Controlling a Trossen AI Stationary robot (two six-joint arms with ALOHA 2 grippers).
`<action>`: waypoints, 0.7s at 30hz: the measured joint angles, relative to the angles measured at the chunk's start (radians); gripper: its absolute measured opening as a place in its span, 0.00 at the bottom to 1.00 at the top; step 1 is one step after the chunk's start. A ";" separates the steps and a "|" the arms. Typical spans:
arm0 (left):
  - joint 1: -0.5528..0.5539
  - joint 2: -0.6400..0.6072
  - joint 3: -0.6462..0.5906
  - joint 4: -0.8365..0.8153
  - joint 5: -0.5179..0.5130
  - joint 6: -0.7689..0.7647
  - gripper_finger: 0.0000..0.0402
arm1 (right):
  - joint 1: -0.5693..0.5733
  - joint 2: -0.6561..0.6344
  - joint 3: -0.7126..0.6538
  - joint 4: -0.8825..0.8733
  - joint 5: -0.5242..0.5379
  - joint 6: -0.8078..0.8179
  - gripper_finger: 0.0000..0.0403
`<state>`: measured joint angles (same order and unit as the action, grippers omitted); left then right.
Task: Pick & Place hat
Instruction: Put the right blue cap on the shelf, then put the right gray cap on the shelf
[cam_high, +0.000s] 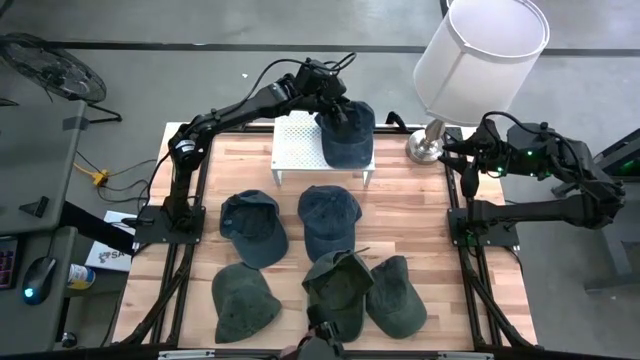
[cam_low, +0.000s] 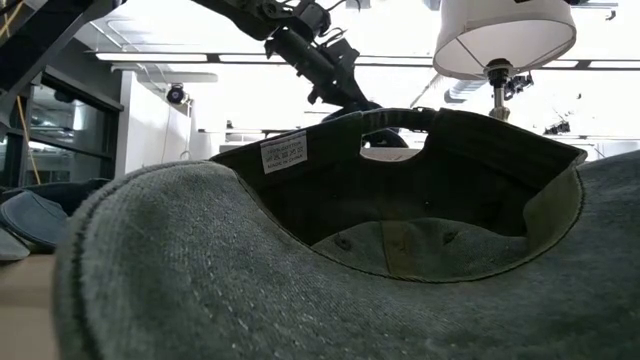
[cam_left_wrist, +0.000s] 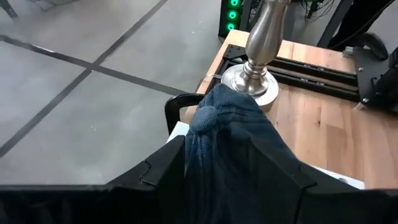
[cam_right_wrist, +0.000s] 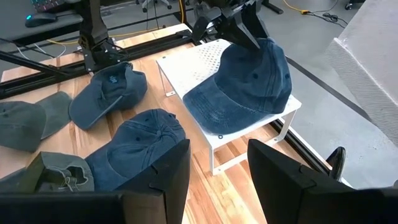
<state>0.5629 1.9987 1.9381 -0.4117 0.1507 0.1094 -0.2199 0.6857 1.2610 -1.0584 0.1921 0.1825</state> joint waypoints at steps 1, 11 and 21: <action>0.000 0.000 0.000 0.000 -0.016 0.008 0.42 | 0.000 0.000 0.000 0.000 0.000 0.000 0.38; 0.000 -0.027 0.000 0.001 -0.110 0.049 0.42 | 0.000 0.000 0.000 0.000 0.000 0.019 0.38; 0.000 -0.055 0.000 -0.057 -0.128 0.043 0.42 | 0.000 0.002 0.000 0.000 0.000 0.019 0.38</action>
<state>0.5625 1.9438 1.9385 -0.4683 0.0231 0.1524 -0.2199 0.6872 1.2610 -1.0584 0.1925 0.2012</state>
